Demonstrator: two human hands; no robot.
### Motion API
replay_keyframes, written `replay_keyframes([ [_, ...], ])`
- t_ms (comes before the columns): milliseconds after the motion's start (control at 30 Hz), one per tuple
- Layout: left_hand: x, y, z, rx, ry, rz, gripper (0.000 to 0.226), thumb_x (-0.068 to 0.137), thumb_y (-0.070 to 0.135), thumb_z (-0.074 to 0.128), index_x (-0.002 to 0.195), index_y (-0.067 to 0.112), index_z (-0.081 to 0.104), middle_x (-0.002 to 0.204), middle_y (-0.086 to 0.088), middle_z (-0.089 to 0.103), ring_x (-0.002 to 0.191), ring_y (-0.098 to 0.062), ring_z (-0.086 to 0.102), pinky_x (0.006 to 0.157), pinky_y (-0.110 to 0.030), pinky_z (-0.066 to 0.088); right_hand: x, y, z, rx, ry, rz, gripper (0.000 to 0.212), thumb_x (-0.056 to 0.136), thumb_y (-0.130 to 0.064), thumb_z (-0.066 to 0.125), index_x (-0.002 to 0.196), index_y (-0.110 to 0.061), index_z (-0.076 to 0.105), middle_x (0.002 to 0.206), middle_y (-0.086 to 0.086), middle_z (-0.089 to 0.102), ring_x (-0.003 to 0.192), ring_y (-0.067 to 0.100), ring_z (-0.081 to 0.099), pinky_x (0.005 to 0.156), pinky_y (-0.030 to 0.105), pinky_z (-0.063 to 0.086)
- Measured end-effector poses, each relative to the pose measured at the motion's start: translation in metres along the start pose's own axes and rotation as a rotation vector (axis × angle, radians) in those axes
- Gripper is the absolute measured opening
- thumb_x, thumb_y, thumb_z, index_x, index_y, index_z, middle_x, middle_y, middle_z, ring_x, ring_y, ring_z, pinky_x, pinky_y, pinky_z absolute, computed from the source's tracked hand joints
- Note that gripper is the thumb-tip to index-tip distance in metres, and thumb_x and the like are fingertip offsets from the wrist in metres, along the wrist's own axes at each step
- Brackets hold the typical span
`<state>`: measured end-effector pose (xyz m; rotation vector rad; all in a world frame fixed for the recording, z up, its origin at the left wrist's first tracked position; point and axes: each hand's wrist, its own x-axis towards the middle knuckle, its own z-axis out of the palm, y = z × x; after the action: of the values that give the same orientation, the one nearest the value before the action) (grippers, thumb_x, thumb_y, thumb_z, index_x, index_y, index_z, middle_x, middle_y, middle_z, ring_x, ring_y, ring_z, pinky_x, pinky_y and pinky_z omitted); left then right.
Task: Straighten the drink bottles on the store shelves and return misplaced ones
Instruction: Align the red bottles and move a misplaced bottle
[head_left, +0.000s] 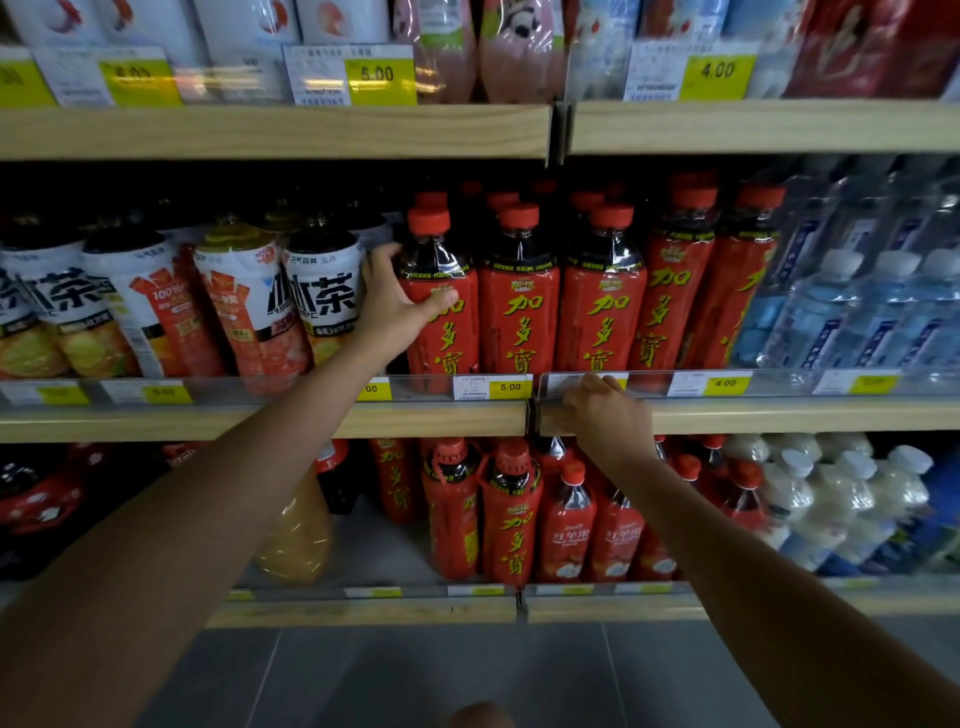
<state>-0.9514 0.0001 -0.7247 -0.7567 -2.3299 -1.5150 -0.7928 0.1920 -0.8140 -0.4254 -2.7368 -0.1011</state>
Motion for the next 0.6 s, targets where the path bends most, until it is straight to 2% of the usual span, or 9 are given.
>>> replay_keyframes([
  [200,0.005,0.002,0.004,-0.016,-0.032,-0.012,0.075,0.082,0.027,0.071,0.141,0.010,0.028,0.144,-0.010,0.030,0.132,-0.021,0.034,0.103,-0.023,0.026,0.001,0.000,0.002,-0.007,0.014,-0.014,0.024,0.083,-0.002,0.056,0.102,-0.016,0.062,0.105,0.001,0.057,0.102,0.020,0.053,0.051,0.026,0.034],
  [333,0.003,0.002,0.007,-0.024,-0.030,-0.034,0.075,0.086,0.030,0.065,0.146,0.015,0.023,0.149,-0.007,0.028,0.136,-0.021,0.030,0.111,-0.034,0.026,0.002,0.000,0.001,-0.019,0.004,-0.013,0.022,0.085,-0.005,0.055,0.103,-0.016,0.061,0.106,0.000,0.056,0.103,0.019,0.052,0.052,0.026,0.035],
  [500,-0.009,0.003,0.008,-0.097,-0.032,-0.035,0.072,0.091,0.029,0.058,0.148,0.018,0.016,0.152,-0.003,0.028,0.137,-0.018,0.030,0.112,-0.035,0.028,0.000,-0.001,0.001,-0.023,0.005,-0.002,0.023,0.085,-0.003,0.054,0.102,-0.016,0.061,0.106,0.000,0.056,0.103,0.018,0.051,0.053,0.026,0.036],
  [600,-0.010,0.007,0.010,-0.061,-0.018,-0.053,0.072,0.093,0.028,0.055,0.150,0.016,0.011,0.155,-0.004,0.022,0.140,-0.019,0.024,0.112,-0.031,0.022,0.001,0.001,0.001,-0.013,0.014,-0.004,0.024,0.084,-0.003,0.054,0.103,-0.016,0.061,0.106,-0.001,0.056,0.103,0.018,0.051,0.054,0.026,0.039],
])
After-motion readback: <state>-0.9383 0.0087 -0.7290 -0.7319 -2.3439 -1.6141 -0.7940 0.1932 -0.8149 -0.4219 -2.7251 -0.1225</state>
